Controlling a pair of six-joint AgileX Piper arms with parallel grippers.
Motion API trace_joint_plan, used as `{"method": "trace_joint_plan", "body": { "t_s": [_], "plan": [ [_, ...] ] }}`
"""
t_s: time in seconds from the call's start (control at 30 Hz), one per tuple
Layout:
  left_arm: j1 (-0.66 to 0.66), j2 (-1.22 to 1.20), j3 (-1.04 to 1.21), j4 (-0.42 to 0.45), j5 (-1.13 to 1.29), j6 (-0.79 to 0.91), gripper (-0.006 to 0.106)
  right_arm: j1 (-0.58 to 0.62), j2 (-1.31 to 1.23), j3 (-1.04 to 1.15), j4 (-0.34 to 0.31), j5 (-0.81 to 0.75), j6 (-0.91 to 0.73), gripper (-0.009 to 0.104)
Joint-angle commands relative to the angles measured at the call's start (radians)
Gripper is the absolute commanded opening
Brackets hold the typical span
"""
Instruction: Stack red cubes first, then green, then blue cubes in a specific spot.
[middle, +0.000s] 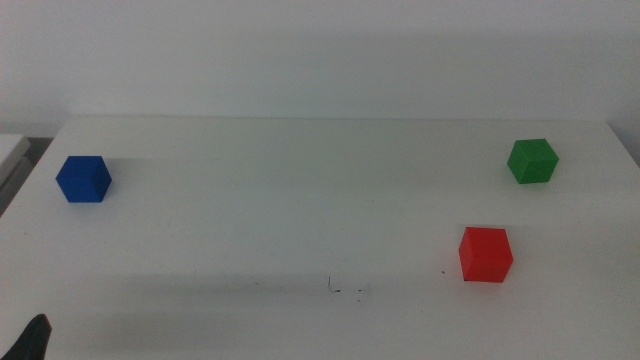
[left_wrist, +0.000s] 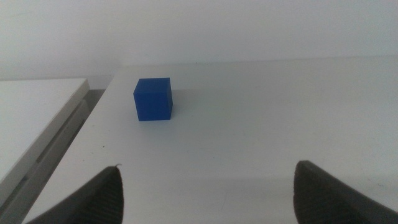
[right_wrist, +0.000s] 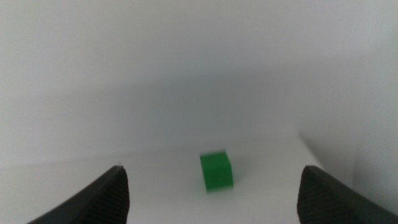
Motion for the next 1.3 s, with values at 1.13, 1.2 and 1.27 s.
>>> {"method": "trace_joint_plan", "body": {
  "t_s": [1.13,1.2,1.27],
  "plan": [
    [0.001,-0.004,0.001,0.011,-0.013,0.001,0.094,0.38,1.18,-0.932,-0.023,0.875,0.192,0.093],
    [0.001,-0.004,0.001,0.011,-0.013,0.001,0.094,0.418,1.249,-0.936,-0.055,0.836,0.235,0.093],
    [0.001,-0.004,0.001,0.011,-0.013,0.003,0.094,0.428,1.301,-0.936,-0.066,0.818,0.281,0.093]
  ]
}}
